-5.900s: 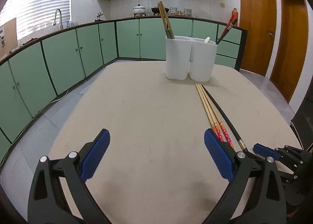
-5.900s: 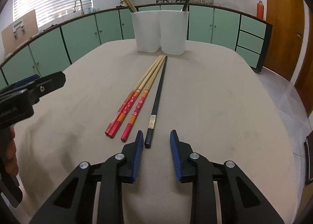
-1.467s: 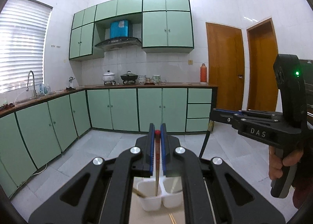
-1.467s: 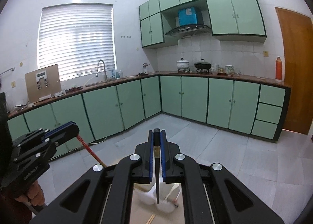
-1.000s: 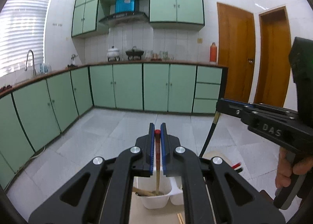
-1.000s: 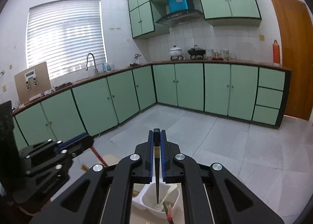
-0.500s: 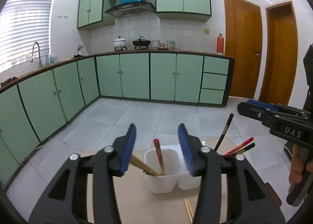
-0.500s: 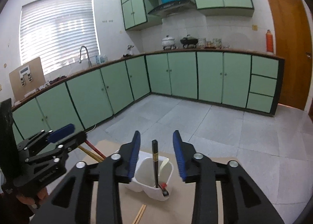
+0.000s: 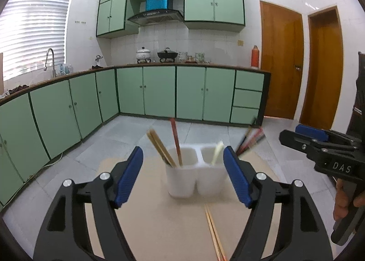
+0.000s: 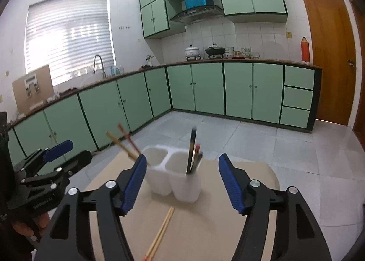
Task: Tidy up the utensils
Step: 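Move both tools back toward the last red-patterned chopsticks on the mat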
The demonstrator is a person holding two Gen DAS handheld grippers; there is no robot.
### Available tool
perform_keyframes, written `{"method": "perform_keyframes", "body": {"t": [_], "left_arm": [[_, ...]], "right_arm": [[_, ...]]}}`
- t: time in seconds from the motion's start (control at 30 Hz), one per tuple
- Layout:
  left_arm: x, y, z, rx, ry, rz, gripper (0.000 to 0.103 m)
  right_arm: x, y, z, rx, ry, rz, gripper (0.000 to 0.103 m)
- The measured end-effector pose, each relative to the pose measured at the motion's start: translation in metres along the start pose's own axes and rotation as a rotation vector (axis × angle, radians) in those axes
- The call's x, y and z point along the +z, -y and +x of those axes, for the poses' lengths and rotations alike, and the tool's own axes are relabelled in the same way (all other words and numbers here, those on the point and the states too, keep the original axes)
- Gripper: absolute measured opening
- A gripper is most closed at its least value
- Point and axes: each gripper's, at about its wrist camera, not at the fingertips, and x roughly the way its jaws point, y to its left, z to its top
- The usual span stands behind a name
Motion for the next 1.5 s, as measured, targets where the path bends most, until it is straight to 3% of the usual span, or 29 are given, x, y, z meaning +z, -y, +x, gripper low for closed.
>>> {"method": "perform_keyframes", "body": {"t": [0.27, 0.6, 1.07, 1.17, 1.5], "left_arm": [[-0.042, 0.001, -0.015, -0.007, -0.057, -0.051, 0.075], [-0.086, -0.008, -0.033, 0.036, -0.098, -0.053, 0.081], [-0.159, -0.014, -0.034, 0.072, -0.262, -0.013, 0.083], [-0.168, -0.016, -0.035, 0.079, -0.279, -0.017, 0.083], [-0.188, -0.026, -0.038, 0.075, -0.306, -0.049, 0.075]], "right_arm": [[-0.040, -0.017, -0.016, 0.001, -0.044, -0.028, 0.077], [-0.089, -0.022, -0.022, -0.019, -0.105, 0.009, 0.085], [-0.174, -0.036, -0.018, -0.058, -0.238, 0.053, 0.085], [-0.185, -0.043, -0.018, -0.060, -0.256, 0.057, 0.079], [-0.209, -0.064, -0.015, -0.098, -0.256, 0.055, 0.044]]}}
